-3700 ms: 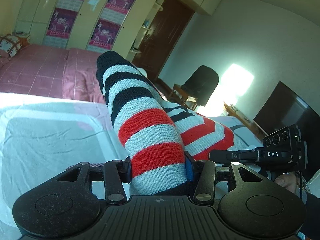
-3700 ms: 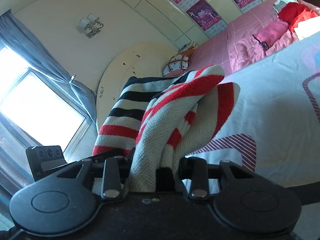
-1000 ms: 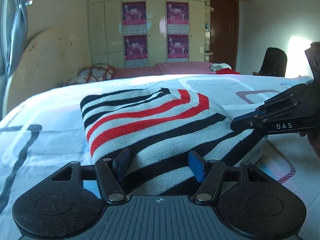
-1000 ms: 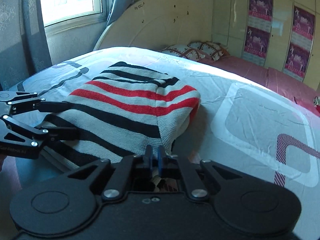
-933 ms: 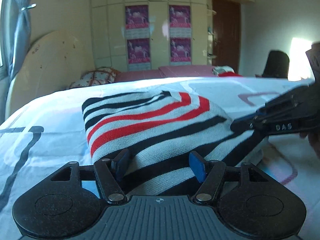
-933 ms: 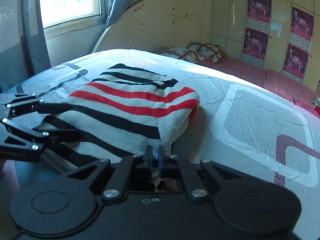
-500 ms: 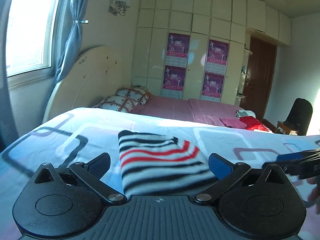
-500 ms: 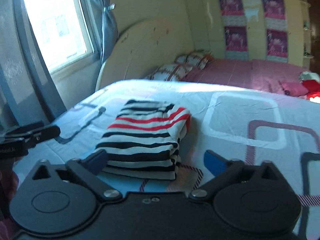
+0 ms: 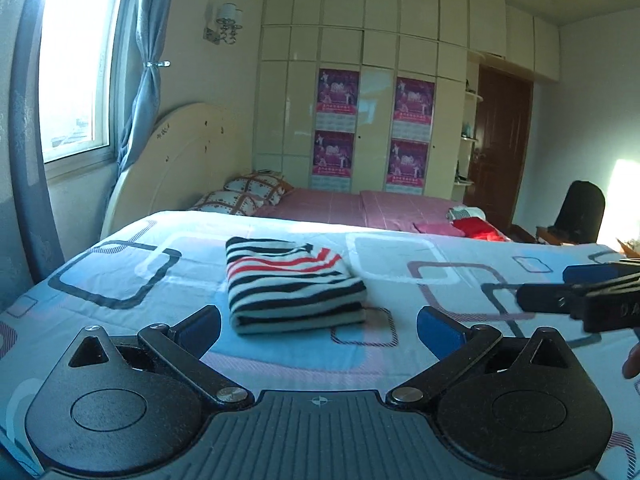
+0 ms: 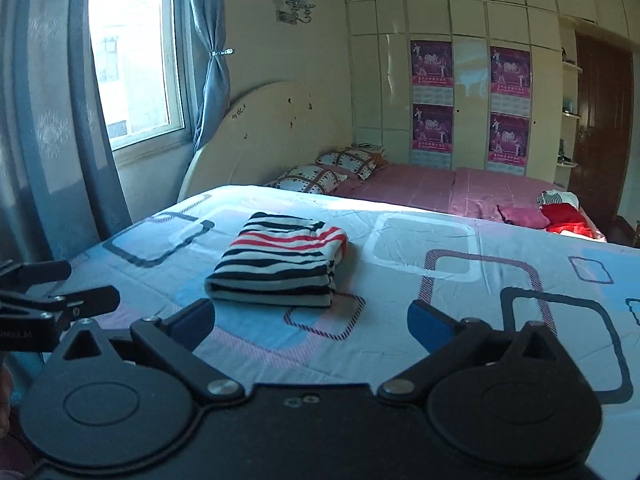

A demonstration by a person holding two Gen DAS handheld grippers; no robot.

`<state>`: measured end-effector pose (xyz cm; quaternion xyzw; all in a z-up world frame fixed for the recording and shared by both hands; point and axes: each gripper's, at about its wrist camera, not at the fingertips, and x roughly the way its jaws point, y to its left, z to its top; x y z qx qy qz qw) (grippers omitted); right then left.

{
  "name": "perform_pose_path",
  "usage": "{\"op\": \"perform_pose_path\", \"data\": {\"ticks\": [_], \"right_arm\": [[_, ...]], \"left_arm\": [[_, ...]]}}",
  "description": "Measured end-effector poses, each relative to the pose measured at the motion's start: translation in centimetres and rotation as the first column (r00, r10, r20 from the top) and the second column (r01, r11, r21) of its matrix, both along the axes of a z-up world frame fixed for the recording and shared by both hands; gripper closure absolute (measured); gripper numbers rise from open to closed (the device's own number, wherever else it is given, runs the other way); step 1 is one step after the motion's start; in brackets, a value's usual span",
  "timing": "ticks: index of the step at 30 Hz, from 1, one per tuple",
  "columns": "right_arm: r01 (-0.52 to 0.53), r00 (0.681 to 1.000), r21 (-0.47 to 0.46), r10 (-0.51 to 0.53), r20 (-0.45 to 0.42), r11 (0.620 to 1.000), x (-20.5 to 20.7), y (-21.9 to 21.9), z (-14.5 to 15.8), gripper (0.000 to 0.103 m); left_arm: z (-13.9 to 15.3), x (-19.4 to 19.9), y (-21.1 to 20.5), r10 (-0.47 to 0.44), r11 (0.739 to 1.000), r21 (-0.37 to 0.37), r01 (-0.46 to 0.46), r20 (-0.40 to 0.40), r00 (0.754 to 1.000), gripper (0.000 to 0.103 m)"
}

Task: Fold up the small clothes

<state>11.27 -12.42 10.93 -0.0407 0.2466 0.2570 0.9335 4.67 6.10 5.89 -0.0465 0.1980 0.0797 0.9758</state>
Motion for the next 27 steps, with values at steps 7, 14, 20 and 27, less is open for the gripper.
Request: {"op": "perform_pose_path", "data": {"ticks": [7,14,20,27], "right_arm": [[0.025,1.0,-0.017,-0.024,0.019,1.0,-1.2,-0.2,0.2,0.001],[0.022,0.999,-0.01,-0.022,0.024,1.0,-1.6,-0.5,0.3,0.001],[0.0,0.999,-0.015,0.0,0.035,1.0,-1.8,-0.2,0.3,0.001],[-0.001,0.999,-0.01,0.002,0.037,1.0,-1.5,-0.5,0.5,0.001]], "left_arm": [[1.1,-2.7,-1.0,0.019,0.999,0.03,-0.019,0.025,1.0,0.0],[1.7,-3.5,-0.8,0.052,0.998,0.018,-0.053,0.051,0.997,0.0],[1.7,-3.7,-0.6,0.071,0.997,0.006,-0.071,0.057,0.996,0.0],[2.0,-3.1,-0.9,0.072,0.997,0.016,-0.073,0.063,0.995,0.0]]}}
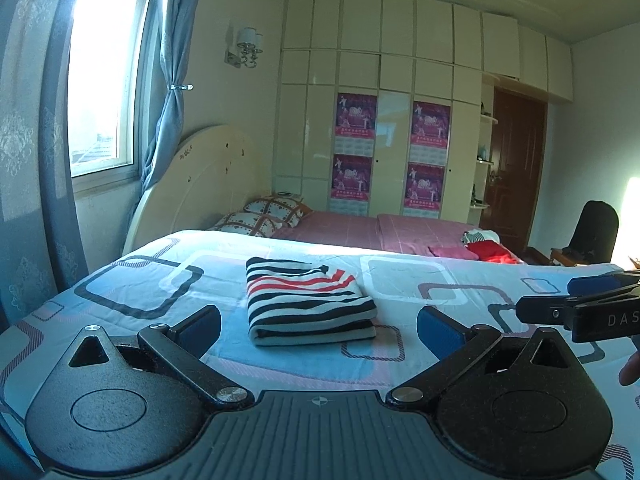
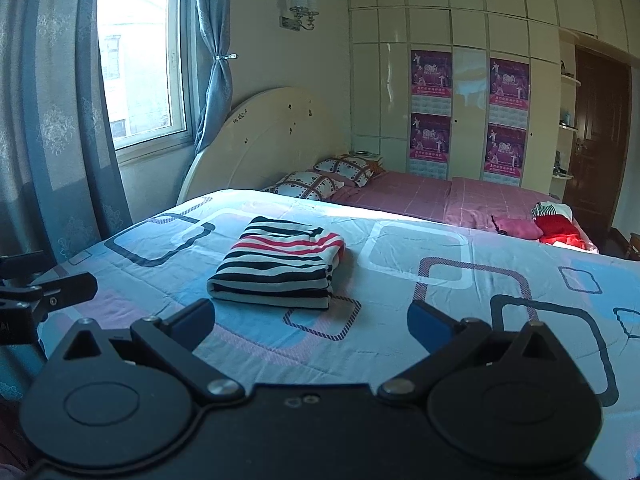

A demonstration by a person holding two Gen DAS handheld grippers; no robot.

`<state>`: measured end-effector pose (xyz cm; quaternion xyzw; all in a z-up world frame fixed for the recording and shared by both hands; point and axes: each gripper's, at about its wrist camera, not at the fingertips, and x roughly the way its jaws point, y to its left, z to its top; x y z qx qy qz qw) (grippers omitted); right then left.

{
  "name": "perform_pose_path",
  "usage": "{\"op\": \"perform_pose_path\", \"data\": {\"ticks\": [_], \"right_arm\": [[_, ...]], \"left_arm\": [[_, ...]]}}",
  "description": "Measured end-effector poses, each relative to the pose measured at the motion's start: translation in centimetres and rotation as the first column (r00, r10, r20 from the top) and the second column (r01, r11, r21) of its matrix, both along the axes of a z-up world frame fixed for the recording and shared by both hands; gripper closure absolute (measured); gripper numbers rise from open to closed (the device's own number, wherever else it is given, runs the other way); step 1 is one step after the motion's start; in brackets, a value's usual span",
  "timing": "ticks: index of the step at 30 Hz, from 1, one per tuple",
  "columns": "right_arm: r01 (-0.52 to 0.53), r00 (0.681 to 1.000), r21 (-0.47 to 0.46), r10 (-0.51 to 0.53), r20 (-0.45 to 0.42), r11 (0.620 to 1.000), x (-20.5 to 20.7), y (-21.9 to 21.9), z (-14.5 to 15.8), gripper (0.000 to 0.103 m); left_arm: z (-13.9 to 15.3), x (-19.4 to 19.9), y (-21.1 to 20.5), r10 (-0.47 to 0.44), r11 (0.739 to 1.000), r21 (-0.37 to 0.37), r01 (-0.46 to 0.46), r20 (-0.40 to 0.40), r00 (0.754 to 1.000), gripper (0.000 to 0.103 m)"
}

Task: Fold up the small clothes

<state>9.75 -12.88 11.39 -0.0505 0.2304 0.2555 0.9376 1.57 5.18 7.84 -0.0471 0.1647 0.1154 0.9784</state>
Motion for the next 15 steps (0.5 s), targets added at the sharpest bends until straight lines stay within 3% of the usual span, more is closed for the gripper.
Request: {"op": "perform_pose_path", "data": {"ticks": [15], "right_arm": [[-0.006,1.0,-0.008,0.006,0.004,1.0,0.19,-0.11,0.15,0.001]], "left_arm": [[0.11,0.1,0.19,-0.002,1.0,-0.004,0.002,0.003,1.0,0.0]]}}
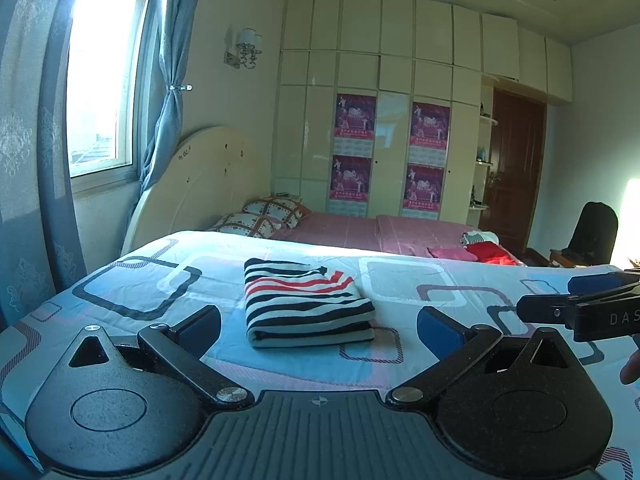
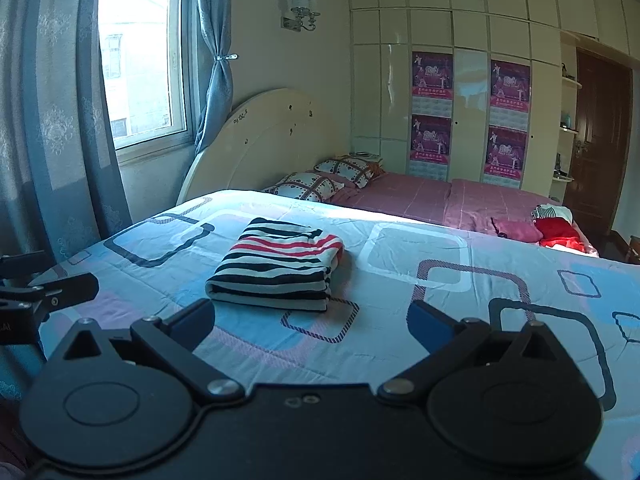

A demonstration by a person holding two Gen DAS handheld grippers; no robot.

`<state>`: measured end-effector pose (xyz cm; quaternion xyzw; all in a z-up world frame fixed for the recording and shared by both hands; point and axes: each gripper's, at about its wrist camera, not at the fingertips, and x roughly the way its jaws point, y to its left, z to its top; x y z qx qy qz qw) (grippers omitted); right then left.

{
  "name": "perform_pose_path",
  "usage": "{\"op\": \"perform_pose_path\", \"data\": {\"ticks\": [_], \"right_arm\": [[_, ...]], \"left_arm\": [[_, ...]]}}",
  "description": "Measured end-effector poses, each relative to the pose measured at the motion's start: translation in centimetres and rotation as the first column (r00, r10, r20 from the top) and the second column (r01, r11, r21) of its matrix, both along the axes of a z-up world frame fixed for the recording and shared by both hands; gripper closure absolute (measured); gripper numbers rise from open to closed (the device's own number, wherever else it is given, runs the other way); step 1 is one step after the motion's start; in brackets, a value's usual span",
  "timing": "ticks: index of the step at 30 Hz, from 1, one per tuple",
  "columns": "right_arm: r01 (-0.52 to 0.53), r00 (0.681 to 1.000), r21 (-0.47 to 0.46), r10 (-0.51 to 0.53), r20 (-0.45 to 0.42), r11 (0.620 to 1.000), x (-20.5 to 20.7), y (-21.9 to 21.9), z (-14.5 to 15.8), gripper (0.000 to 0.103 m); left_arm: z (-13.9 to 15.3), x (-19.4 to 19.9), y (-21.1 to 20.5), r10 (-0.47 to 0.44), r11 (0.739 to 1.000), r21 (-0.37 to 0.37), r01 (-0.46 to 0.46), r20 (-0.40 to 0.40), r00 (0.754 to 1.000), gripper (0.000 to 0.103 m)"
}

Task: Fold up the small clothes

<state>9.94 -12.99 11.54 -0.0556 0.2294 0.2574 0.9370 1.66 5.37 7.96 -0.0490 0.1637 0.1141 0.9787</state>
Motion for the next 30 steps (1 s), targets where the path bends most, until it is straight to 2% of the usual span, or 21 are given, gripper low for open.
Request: {"op": "perform_pose_path", "data": {"ticks": [30], "right_arm": [[0.008,1.0,0.003,-0.008,0.001,1.0,-0.28,-0.11,-0.07,0.001]], "left_arm": [[0.3,-0.2,-0.36,-0.015,1.0,0.01,0.015,0.004,1.0,0.0]]}}
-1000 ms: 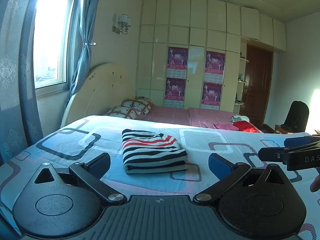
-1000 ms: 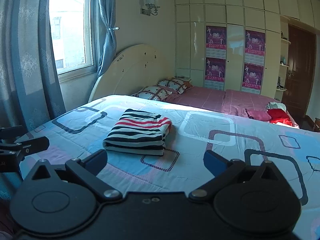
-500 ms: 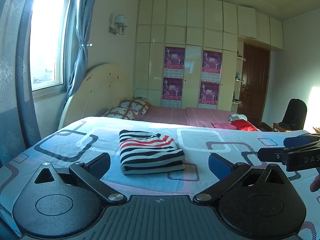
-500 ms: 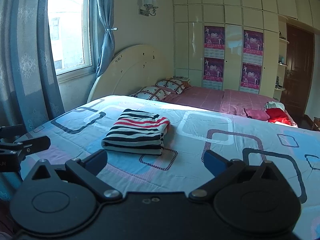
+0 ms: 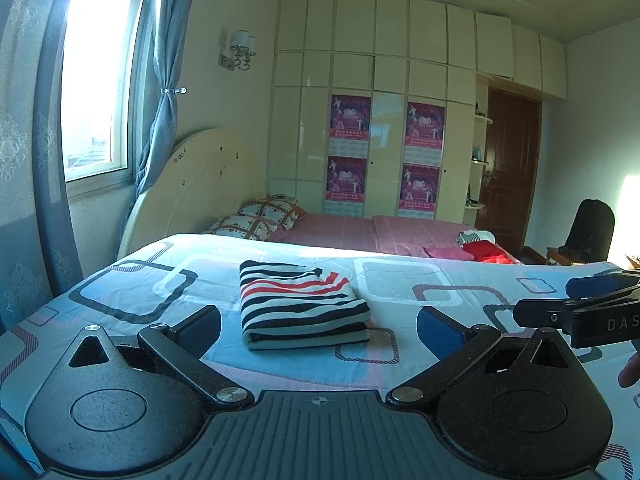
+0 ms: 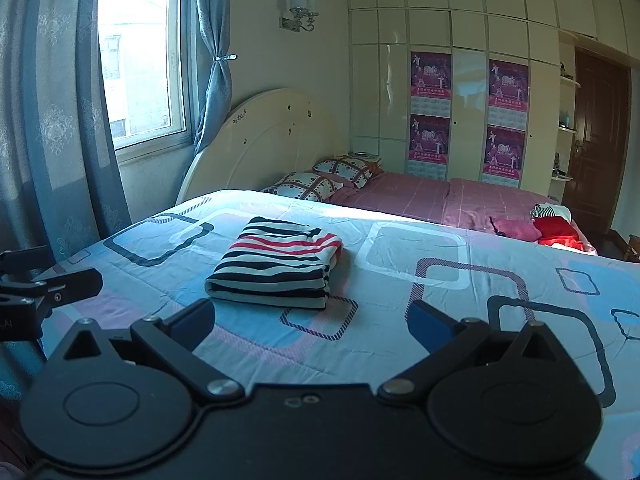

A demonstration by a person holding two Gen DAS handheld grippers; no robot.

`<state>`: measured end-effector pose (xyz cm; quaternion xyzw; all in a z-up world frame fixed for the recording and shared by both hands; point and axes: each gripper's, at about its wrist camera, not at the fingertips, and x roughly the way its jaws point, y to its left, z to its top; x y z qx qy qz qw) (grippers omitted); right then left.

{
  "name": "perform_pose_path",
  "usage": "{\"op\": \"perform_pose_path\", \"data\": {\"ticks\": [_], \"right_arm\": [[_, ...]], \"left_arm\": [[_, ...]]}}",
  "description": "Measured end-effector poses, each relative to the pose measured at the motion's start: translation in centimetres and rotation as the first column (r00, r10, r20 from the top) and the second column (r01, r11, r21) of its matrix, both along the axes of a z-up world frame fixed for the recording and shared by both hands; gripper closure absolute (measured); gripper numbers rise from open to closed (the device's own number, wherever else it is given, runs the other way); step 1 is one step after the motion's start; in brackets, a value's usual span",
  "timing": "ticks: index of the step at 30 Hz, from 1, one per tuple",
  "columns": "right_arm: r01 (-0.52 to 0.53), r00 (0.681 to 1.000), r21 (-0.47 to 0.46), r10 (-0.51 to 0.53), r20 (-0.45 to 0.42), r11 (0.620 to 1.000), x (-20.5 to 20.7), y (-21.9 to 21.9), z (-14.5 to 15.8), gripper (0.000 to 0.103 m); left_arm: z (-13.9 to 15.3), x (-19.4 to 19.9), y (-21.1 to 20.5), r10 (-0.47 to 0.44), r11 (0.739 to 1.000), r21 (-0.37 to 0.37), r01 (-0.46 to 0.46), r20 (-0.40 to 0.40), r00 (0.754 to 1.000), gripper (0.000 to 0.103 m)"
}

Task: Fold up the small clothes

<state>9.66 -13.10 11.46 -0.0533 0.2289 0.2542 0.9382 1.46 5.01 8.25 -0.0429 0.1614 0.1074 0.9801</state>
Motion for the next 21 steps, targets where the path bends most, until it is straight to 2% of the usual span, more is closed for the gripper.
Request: {"op": "perform_pose_path", "data": {"ticks": [21], "right_arm": [[-0.001,1.0,0.0,0.001,-0.001,1.0,-0.01,0.03,-0.02,0.001]], "left_arm": [[-0.03,0.14,0.02,-0.002,1.0,0.002,0.002,0.001,1.0,0.0]]}}
